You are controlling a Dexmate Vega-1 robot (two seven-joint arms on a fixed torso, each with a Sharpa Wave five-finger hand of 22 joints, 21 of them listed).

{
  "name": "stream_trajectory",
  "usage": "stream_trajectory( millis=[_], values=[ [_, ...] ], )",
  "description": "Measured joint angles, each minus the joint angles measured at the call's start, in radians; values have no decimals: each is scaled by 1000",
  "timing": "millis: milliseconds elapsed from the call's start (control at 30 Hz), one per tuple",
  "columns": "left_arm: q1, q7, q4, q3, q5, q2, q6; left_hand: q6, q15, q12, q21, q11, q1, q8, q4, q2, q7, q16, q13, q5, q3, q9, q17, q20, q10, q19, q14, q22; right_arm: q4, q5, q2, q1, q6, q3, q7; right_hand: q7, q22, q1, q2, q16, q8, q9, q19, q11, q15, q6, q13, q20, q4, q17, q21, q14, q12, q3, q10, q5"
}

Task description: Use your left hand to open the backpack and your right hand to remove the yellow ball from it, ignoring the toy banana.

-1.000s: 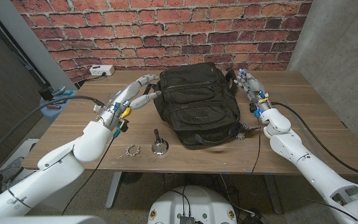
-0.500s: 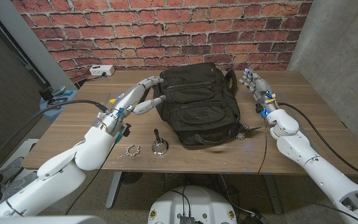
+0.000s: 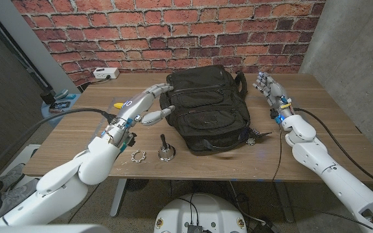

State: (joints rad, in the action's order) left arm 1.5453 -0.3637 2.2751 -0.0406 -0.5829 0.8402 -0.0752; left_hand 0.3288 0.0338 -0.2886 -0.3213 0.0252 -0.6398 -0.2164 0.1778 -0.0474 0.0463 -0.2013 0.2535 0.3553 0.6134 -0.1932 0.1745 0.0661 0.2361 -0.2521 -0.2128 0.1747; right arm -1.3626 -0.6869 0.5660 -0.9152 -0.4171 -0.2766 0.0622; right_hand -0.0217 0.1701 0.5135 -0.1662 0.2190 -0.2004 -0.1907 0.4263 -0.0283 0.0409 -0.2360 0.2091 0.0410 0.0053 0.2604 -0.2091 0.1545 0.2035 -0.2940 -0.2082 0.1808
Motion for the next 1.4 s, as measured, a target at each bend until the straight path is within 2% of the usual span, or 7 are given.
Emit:
stream_trajectory(
  millis=[433,1000,1033,1100,1300,1333,1400],
  values=[
    [35,-74,9,1,-166,-11,12,13,-16,-4,0,11,-18,0,0,13,-12,0,9,8,-6,-5,0,-4,11,-14,-16,5,5,-22,-2,-21,-24,22,12,0,0,5,-5,0,0,0,6,0,0,0,0,6,0,0,6,0,0,0,0,0],
    [46,-115,9,-1,-334,-13,46,-21,-3,-4,12,12,-55,12,4,47,-19,7,28,15,-10,-5,0,-5,-10,-20,-7,5,3,-49,-14,-44,-40,46,15,0,0,5,-5,0,0,0,5,0,0,0,0,6,-12,0,6,0,0,-1,0,0],
    [71,-115,14,-10,-344,11,50,-23,0,-4,12,12,-56,13,2,47,-17,7,31,15,-12,-5,0,-5,-10,-20,-4,5,5,-62,-15,-45,-46,47,23,0,0,5,-5,0,0,0,5,0,0,0,0,6,-14,0,6,0,0,-3,0,0],
    [74,-115,17,-12,-367,16,59,-25,2,-4,18,5,-61,13,-2,52,-14,12,32,15,-15,-5,0,-5,-17,-20,-1,5,8,-66,-17,-46,-48,49,25,0,0,5,-5,0,0,0,5,0,0,0,0,6,-14,0,6,0,0,-3,0,0],
    [81,-115,24,-30,-388,38,67,-25,2,-4,19,11,-61,13,-6,52,-14,15,37,15,-19,-5,0,-5,-22,-20,-1,5,9,-82,-19,-47,-54,51,36,0,0,5,-5,0,0,0,5,-2,0,0,0,6,-14,0,6,0,0,-3,-2,0],
    [81,-118,24,-35,-453,41,94,-25,2,-4,19,11,-61,13,-6,52,-14,15,37,15,-19,-5,0,-5,-22,-19,-1,5,15,-83,-23,-51,-55,57,37,0,0,5,-5,0,0,0,5,-2,0,0,0,6,-14,0,6,0,0,-3,-2,0],
    [81,-122,25,-38,-477,43,106,-28,2,-4,22,7,-61,13,-10,52,-12,15,40,15,-23,-5,0,-1,-26,-16,-1,5,17,-85,-24,-52,-55,59,38,0,0,5,-5,6,0,0,5,-2,0,0,0,6,-14,0,6,0,0,-3,-2,0]
  ],
)
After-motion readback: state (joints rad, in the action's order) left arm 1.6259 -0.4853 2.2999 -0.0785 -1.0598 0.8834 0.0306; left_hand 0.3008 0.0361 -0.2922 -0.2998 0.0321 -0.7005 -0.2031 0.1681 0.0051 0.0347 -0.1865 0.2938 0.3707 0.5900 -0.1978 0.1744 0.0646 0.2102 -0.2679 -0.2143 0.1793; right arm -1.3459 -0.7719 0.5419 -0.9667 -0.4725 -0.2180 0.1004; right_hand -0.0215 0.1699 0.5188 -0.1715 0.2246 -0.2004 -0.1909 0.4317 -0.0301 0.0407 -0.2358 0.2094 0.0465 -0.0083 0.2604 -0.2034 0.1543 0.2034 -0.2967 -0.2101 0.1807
